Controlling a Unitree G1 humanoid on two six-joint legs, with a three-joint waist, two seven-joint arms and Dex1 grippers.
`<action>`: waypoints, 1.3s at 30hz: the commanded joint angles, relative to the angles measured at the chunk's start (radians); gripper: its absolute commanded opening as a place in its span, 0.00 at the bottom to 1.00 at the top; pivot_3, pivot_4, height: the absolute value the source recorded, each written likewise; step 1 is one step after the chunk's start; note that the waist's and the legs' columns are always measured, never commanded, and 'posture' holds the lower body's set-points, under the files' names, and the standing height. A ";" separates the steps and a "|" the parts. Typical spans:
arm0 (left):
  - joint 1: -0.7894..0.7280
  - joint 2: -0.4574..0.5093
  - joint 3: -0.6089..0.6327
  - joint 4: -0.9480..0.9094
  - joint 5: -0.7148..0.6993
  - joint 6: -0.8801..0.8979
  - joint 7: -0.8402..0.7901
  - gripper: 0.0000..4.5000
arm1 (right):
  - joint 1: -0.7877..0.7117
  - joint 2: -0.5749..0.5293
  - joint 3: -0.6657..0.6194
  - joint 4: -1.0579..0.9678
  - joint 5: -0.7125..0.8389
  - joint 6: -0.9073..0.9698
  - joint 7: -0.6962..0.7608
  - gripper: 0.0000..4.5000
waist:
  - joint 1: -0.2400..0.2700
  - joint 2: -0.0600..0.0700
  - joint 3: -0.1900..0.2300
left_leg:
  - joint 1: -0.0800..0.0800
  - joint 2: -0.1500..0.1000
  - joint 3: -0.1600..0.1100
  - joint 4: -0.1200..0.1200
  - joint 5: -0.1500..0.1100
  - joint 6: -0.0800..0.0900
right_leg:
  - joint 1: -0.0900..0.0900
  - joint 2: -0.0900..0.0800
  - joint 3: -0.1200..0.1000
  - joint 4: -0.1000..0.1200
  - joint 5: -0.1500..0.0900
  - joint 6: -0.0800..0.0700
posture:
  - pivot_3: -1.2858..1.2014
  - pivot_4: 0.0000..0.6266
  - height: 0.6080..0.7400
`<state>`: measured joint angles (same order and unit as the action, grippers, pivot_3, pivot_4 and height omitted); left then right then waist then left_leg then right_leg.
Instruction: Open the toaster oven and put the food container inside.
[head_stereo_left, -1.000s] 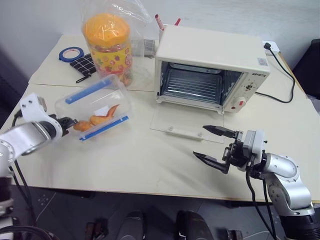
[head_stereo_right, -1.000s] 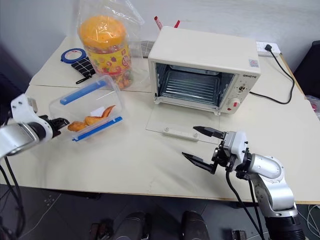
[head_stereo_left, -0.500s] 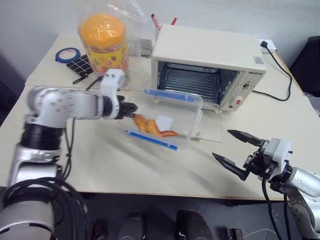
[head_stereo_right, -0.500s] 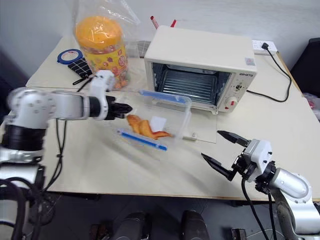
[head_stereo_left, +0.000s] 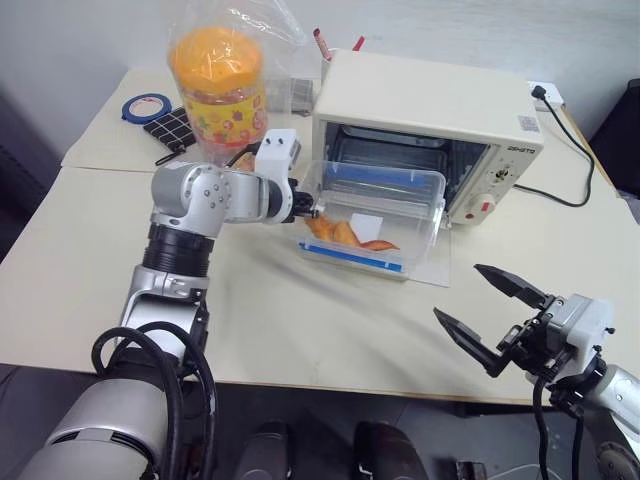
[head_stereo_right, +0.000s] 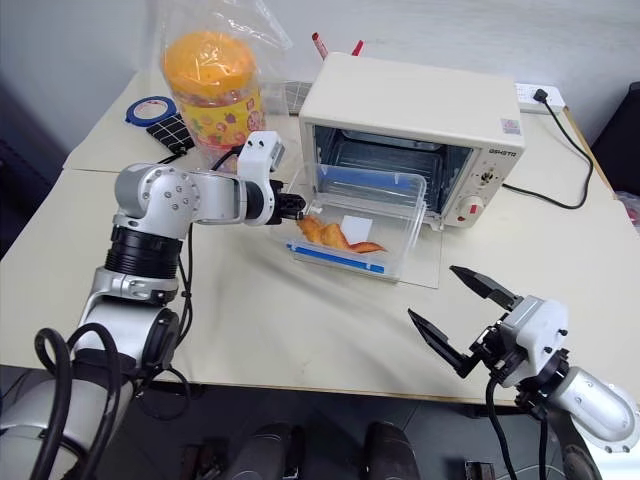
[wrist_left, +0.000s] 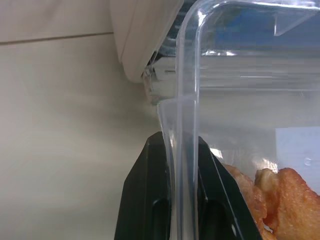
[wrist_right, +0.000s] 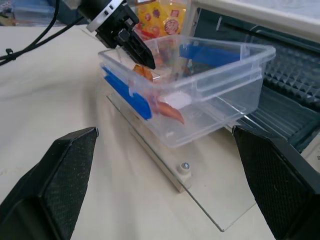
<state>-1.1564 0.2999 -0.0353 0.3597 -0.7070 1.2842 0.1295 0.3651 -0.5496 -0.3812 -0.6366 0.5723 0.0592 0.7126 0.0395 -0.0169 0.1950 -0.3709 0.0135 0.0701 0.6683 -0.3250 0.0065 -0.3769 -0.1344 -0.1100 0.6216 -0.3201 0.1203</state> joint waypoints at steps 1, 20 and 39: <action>-0.030 -0.035 0.009 0.016 0.063 -0.022 -0.039 0.03 | 0.059 0.023 -0.094 -0.050 0.031 -0.010 -0.031 1.00 | 0.005 0.000 0.000 | 0.000 0.000 0.000 0.000 0.000 0.000 | 0.000 0.000 0.000 0.000 0.000 0.000 | 0.52 0.24 1.00; -0.051 -0.104 0.096 -0.055 0.200 -0.077 -0.211 0.99 | 0.144 0.065 -0.139 -0.050 0.018 -0.045 -0.034 1.00 | 0.005 0.000 0.000 | 0.001 0.001 0.001 -0.001 0.000 0.000 | 0.000 0.001 0.000 0.000 0.000 0.000 | 0.52 0.24 1.00; 0.537 0.413 -0.080 -0.184 0.351 -1.071 -1.403 0.37 | 0.009 -0.164 0.072 0.066 -0.015 0.202 0.075 0.41 | -0.009 0.003 -0.002 | 0.001 0.004 0.002 0.003 -0.002 0.002 | 0.000 -0.002 0.002 0.001 -0.001 -0.002 | 0.52 0.24 1.00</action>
<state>-0.6278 0.7406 -0.0794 0.2368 -0.3778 0.2746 -1.2579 0.4138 -0.7005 -0.3407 -0.5978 0.5932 0.2600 0.7990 0.0305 -0.0137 0.1932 -0.3710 0.0172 0.0715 0.6727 -0.3271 0.0097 -0.3772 -0.1362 -0.1083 0.6238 -0.3209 0.1187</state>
